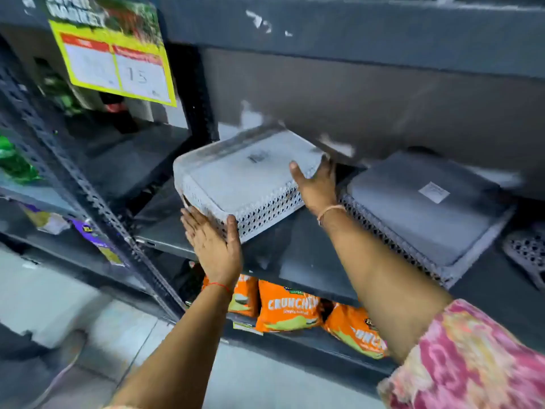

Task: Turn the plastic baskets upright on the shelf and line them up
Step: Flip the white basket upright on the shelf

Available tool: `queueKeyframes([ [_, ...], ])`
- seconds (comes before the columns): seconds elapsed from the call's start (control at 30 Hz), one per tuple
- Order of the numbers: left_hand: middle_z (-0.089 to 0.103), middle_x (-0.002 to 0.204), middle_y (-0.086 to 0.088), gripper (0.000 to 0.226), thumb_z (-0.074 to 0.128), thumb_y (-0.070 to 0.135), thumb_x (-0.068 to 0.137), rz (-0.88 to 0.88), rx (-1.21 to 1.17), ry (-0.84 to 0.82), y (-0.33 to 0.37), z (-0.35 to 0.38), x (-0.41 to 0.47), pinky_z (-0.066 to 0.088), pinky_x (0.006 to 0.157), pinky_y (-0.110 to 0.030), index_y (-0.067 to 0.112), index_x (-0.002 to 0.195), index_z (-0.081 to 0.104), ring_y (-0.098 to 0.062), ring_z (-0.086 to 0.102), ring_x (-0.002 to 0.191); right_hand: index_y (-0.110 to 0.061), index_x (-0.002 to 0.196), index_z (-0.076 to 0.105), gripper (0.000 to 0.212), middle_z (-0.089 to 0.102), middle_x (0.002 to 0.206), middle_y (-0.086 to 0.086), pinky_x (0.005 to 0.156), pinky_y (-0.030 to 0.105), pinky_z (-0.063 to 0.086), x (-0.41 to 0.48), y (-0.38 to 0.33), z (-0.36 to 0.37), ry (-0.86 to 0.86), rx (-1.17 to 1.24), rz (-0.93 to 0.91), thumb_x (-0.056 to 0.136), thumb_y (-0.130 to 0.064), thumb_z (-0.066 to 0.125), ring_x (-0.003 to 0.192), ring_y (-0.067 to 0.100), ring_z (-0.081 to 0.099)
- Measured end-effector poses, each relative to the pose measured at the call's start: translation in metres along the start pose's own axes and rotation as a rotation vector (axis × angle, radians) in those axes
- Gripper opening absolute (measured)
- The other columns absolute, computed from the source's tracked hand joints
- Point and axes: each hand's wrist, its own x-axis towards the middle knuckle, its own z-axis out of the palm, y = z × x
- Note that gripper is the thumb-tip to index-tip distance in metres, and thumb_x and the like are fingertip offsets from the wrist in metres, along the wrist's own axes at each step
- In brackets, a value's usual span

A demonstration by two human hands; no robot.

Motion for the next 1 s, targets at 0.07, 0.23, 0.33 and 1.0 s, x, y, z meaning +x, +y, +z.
queueKeyframes([
  [0.07, -0.004, 0.158, -0.016, 0.104, 0.016, 0.078, 0.074, -0.044, -0.033, 0.016, 0.0, 0.004, 0.003, -0.004, 0.117, -0.033, 0.004, 0.145, -0.003, -0.025, -0.005, 0.146, -0.006, 0.149, 0.002, 0.095, -0.003, 0.16, 0.015, 0.121, 0.041, 0.012, 0.017, -0.005, -0.003, 0.048, -0.039, 0.042, 0.085, -0.058, 0.049, 0.147, 0.031, 0.006],
  [0.23, 0.007, 0.158, -0.014, 0.087, 0.028, 0.062, 0.085, -0.135, -0.03, 0.01, -0.011, 0.011, 0.009, 0.001, 0.119, -0.033, 0.004, 0.146, 0.004, -0.024, 0.004, 0.147, -0.003, 0.149, -0.001, 0.096, -0.002, 0.16, 0.016, 0.12, 0.04, 0.009, 0.056, -0.009, -0.013, -0.011, -0.2, 0.171, 0.086, -0.064, 0.039, 0.147, 0.032, 0.007],
  [0.33, 0.015, 0.156, -0.017, 0.069, 0.037, 0.042, 0.093, -0.183, -0.056, 0.047, -0.018, 0.009, 0.018, 0.006, 0.12, -0.036, 0.002, 0.145, 0.013, -0.026, 0.01, 0.146, -0.002, 0.148, 0.014, 0.09, 0.014, 0.157, 0.017, 0.116, 0.037, 0.015, 0.061, -0.007, -0.012, -0.081, -0.321, 0.237, 0.087, -0.066, 0.033, 0.145, 0.032, 0.017],
  [1.0, 0.057, 0.129, -0.013, 0.046, 0.033, 0.035, 0.096, -0.451, -0.545, 0.319, -0.019, -0.036, 0.075, 0.036, 0.104, -0.031, 0.005, 0.122, 0.056, -0.024, 0.049, 0.122, -0.007, 0.113, 0.051, 0.046, 0.06, 0.108, 0.007, 0.093, 0.027, 0.04, 0.032, -0.005, 0.022, 0.222, 0.405, 0.21, 0.083, -0.039, 0.064, 0.112, 0.028, 0.057],
])
